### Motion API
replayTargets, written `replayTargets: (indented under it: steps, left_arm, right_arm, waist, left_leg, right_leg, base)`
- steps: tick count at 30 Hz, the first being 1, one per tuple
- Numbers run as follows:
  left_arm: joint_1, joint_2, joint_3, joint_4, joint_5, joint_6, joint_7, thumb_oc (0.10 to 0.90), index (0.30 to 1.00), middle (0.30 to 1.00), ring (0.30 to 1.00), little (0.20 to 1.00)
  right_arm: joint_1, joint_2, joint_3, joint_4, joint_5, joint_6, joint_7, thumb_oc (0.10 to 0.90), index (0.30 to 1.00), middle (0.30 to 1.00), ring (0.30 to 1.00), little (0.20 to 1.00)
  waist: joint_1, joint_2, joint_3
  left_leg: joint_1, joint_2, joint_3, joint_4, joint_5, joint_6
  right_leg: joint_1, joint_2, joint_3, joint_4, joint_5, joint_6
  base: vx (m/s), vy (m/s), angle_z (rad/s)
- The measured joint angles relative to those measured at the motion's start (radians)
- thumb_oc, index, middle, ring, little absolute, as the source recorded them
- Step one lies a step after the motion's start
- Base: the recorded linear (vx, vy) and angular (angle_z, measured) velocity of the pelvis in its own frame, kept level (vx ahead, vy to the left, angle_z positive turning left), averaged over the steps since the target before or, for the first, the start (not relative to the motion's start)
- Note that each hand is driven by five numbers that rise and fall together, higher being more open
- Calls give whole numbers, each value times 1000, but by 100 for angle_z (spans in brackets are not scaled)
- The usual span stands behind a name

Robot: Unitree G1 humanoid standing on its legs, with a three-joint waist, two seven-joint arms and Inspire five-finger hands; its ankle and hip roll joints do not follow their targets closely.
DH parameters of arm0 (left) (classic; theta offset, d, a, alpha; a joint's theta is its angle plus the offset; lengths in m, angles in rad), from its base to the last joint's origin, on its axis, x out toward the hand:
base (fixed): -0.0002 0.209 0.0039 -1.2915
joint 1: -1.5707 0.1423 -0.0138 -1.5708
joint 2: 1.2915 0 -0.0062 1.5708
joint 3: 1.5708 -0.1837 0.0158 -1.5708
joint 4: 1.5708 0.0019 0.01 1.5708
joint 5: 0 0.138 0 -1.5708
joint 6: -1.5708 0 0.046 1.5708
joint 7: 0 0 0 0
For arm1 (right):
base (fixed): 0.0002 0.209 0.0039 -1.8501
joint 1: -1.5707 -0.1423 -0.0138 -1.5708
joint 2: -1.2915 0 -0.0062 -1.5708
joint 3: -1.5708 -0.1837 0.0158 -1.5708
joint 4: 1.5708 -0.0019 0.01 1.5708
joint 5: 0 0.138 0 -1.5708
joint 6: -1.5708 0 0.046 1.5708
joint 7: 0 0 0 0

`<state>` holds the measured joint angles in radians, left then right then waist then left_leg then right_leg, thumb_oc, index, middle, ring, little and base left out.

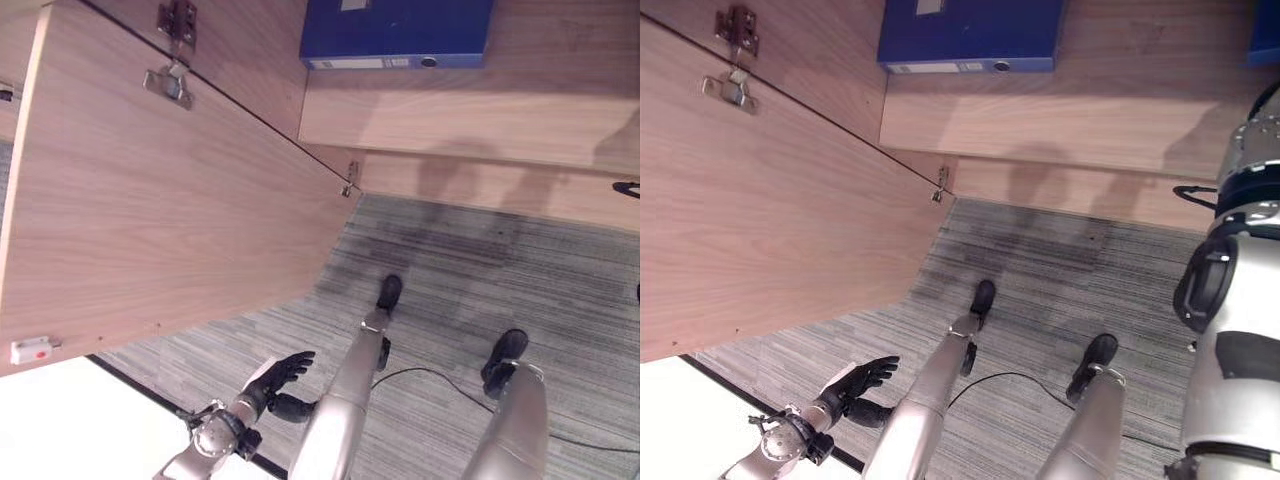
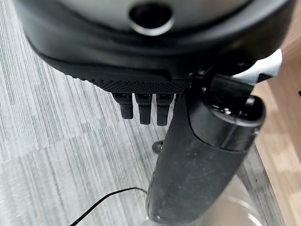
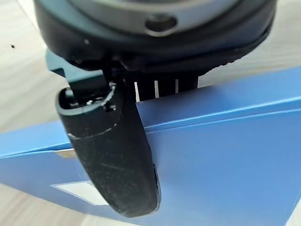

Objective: Put the empty folder in the office cabinet

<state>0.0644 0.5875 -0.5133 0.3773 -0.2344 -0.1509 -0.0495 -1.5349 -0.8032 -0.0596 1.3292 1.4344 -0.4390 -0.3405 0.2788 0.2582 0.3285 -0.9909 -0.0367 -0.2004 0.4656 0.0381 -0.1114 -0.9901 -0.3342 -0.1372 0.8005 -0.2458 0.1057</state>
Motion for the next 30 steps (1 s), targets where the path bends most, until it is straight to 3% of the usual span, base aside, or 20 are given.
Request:
replayTargets:
  steps: [4, 6, 10, 11, 12, 17, 23, 25, 27, 28, 29, 30]
  left_arm:
    - [-31, 16, -4, -58, -35, 9, 11, 800, 900, 900, 900, 900]
    - [-78, 18, -31, 46, -34, -12, 15, 800, 900, 900, 900, 900]
    - [-53, 19, 7, 84, -33, -23, 23, 800, 900, 900, 900, 900]
    - [-35, 24, 7, 102, -30, -18, 19, 800, 900, 900, 900, 900]
    - [-5, 27, 8, 117, -26, -15, 18, 800, 900, 900, 900, 900]
    - [9, 27, -17, 119, -16, 0, 14, 800, 900, 900, 900, 900]
    - [-18, 23, -40, 120, 7, 3, 16, 800, 900, 900, 900, 900]
    - [-37, 22, -44, 122, 8, 17, 16, 800, 900, 900, 900, 900]
    - [-43, 21, -36, 123, 8, 21, 18, 800, 900, 900, 900, 900]
    - [-45, 18, -28, 122, 8, 31, 21, 800, 900, 900, 900, 900]
    - [-45, 19, -31, 120, 11, 42, 21, 800, 900, 900, 900, 900]
    - [-44, 19, -33, 122, 11, 43, 19, 800, 900, 900, 900, 900]
  right_arm:
    - [-1, 59, 45, 0, -5, -40, -34, 400, 300, 300, 300, 300]
    - [-5, 109, 25, -10, -17, -35, -40, 400, 300, 300, 300, 300]
    - [-5, 56, 32, 7, -19, -14, -63, 400, 300, 300, 300, 300]
    - [-5, 35, 37, 11, -20, -7, -67, 530, 495, 495, 495, 495]
    - [-4, 18, 54, 20, -20, 15, -70, 800, 900, 900, 900, 900]
    - [-21, -17, 124, 133, -56, 118, -79, 800, 900, 900, 900, 900]
    - [-46, -16, 208, 255, -109, 304, -127, 800, 900, 900, 900, 900]
    - [-72, -24, 293, 323, -183, 411, -126, 800, 900, 900, 900, 900]
    - [-81, -25, 304, 332, -212, 434, -124, 800, 900, 900, 900, 900]
    - [-124, -39, 382, 376, -268, 512, -110, 800, 900, 900, 900, 900]
    - [-131, -58, 379, 383, -297, 557, -88, 800, 900, 900, 900, 900]
    - [-132, -57, 380, 386, -309, 562, -70, 800, 900, 900, 900, 900]
  waist:
    - [-26, -13, -9]
    - [-36, -23, -18]
    - [-23, -27, -22]
    - [-20, -25, -23]
    - [-16, -25, -24]
    - [-4, -37, -55]
    - [-6, -77, -74]
    - [-9, -90, -80]
    - [-14, -94, -80]
    - [-13, -94, -80]
    - [-13, -100, -81]
    - [-13, -101, -81]
  left_leg:
    - [-2, 5, -1, 0, 3, -3]
    - [-6, 9, 6, -6, 11, -14]
    - [-7, 16, -6, -24, 19, -22]
    - [-4, 15, -13, -37, 22, -19]
    - [-2, 16, -16, -40, 24, -21]
    - [24, 19, -24, -79, 43, -20]
    - [101, 49, -27, -140, 61, -33]
    - [117, 54, -34, -148, 62, -34]
    - [118, 54, -39, -148, 63, -36]
    - [123, 55, -42, -171, 72, -29]
    - [139, 57, -49, -207, 87, -28]
    - [143, 61, -47, -222, 95, -29]
  right_leg:
    - [-2, 0, -7, 2, 2, 1]
    - [-13, 11, -1, 3, 3, 0]
    - [-14, 14, -18, 1, -1, -3]
    - [-15, 11, -18, 3, -3, -7]
    - [-15, 12, -19, 7, -4, -9]
    - [1, 14, -28, -5, -2, -16]
    - [80, 40, -51, -62, 7, -24]
    - [106, 45, -67, -68, 8, -24]
    - [108, 44, -69, -73, 6, -22]
    - [108, 45, -72, -82, 11, -24]
    - [113, 46, -76, -94, 18, -25]
    - [113, 49, -76, -103, 25, -28]
  base:
    - [-17, -20, 2]
    - [-32, -34, -11]
    - [-12, -24, 5]
    - [-2, -29, 9]
    - [3, -30, 7]
    - [25, -53, 4]
    - [27, -56, -5]
    - [22, -56, 2]
    - [36, -71, 5]
    - [21, -30, 5]
    - [-94, 34, 1]
    - [-14, 31, -3]
